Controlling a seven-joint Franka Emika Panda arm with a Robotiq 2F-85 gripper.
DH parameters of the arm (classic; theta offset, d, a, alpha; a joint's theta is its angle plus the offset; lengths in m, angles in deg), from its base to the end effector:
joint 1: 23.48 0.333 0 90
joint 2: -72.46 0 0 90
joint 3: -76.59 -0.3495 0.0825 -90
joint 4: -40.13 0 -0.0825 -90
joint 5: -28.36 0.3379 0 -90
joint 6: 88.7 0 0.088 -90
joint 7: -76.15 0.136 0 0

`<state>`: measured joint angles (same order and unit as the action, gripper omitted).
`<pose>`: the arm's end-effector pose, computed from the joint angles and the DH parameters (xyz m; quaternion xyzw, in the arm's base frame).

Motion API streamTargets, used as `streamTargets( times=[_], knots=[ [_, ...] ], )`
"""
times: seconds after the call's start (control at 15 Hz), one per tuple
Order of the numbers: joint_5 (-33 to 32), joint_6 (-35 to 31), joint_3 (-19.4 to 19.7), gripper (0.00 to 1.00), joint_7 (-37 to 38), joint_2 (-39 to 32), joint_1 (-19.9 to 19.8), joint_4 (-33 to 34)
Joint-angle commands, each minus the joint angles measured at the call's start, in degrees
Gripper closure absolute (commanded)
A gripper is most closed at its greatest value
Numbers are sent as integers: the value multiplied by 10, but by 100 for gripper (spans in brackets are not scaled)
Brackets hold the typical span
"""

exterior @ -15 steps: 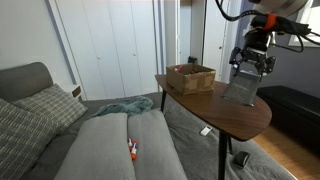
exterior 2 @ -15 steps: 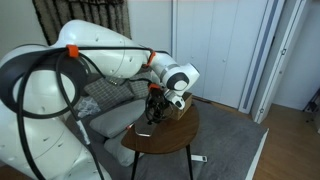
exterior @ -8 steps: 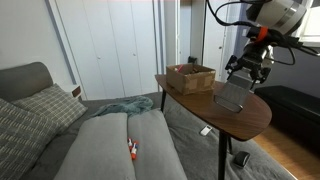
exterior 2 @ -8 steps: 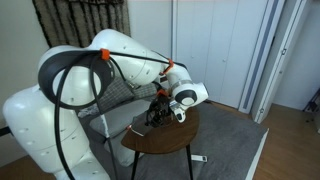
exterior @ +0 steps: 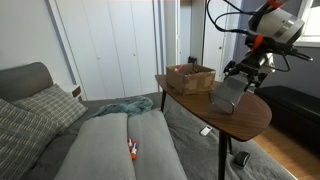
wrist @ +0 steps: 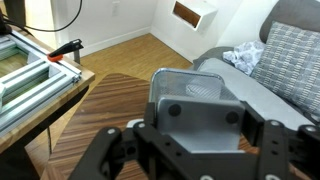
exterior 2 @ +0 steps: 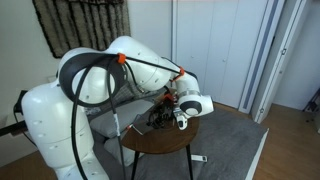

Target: Flip the gray bin and place it the right way up on the table

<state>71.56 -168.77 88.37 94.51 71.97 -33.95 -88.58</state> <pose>0.3902 -0.0492 0.4078 -0.7610 0.3811 0.3741 0.3684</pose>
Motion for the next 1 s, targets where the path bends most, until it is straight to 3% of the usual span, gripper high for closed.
streamTargets(
  times=[0.0,0.2,0.27,0.33,0.4,0.53,0.93],
  knots=[
    [12,3,6,45,21,-17,-10,9],
    [3,-2,11,45,32,-20,-14,10],
    [3,-2,13,40,35,-21,-15,11],
    [1,-3,14,13,38,-21,-15,11],
    [-2,-6,14,5,42,-19,-15,11],
    [-5,-18,14,0,49,-11,-15,11],
    [-38,-78,-1,0,72,34,0,16]
  ],
)
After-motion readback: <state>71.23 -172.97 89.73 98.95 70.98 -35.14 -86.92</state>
